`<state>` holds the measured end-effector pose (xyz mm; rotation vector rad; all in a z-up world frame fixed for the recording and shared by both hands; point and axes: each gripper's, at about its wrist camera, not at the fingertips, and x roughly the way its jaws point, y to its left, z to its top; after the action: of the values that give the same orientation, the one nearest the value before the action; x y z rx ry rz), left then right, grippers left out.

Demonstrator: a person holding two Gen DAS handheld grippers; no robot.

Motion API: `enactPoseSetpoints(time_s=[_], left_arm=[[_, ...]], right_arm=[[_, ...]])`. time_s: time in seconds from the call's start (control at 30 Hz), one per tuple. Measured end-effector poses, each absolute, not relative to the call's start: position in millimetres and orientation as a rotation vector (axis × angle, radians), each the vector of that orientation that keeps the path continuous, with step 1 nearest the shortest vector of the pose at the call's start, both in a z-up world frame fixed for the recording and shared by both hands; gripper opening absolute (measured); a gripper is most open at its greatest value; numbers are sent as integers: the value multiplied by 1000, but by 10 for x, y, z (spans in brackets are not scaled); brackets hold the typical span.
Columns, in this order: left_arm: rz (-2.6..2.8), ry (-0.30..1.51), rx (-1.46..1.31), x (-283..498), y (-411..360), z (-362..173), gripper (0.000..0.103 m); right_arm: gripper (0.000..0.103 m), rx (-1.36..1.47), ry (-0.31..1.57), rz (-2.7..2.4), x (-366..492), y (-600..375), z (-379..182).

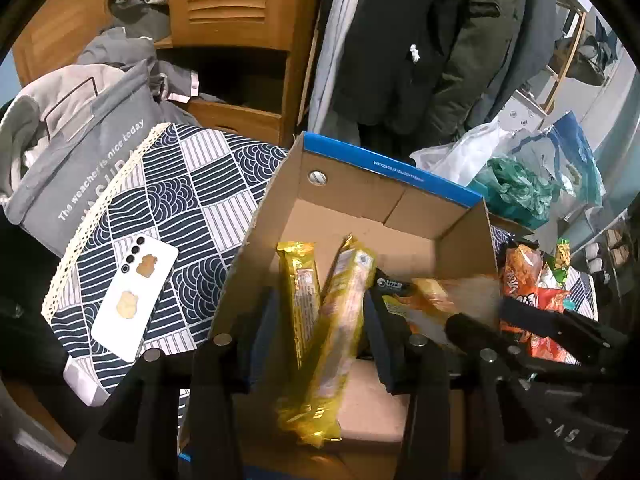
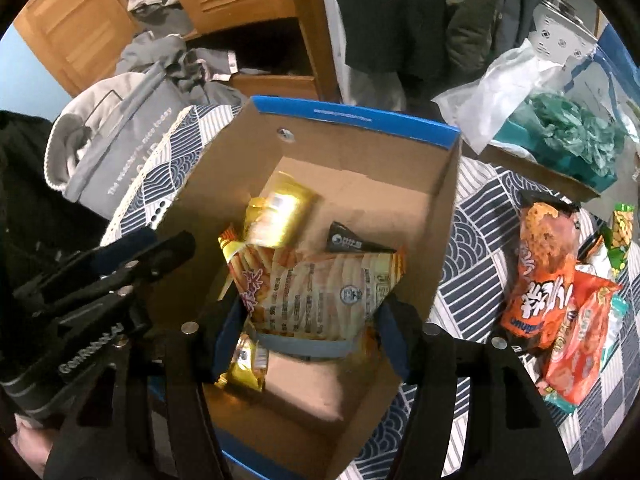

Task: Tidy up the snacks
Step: 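Lower both snacks into the box and open both tools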

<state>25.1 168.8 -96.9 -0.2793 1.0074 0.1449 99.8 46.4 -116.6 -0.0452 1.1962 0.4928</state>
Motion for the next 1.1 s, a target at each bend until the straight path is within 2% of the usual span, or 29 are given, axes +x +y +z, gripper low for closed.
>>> enactPoseSetpoints(time_s=[0.07,0.17,0.83,0.93,1.1], left_arm=[[147,1010,-276,246,1684,-964,46],[146,1004,-272,225,1658,-937,51],[67,993,-256,252,1301,-773,54],[54,992,-244,269,1214,-757,58],[30,988,-227,299,1055,-720,59]], right_arm=[[70,-40,1185,485,1001,430,-1135],[74,-30,1169,476,1004,372,-1081],[75,-1,1119,402,945,-54,-867],[75,13,1114,383,946,-176,-842],[75,26,1107,354,938,-363,-812]])
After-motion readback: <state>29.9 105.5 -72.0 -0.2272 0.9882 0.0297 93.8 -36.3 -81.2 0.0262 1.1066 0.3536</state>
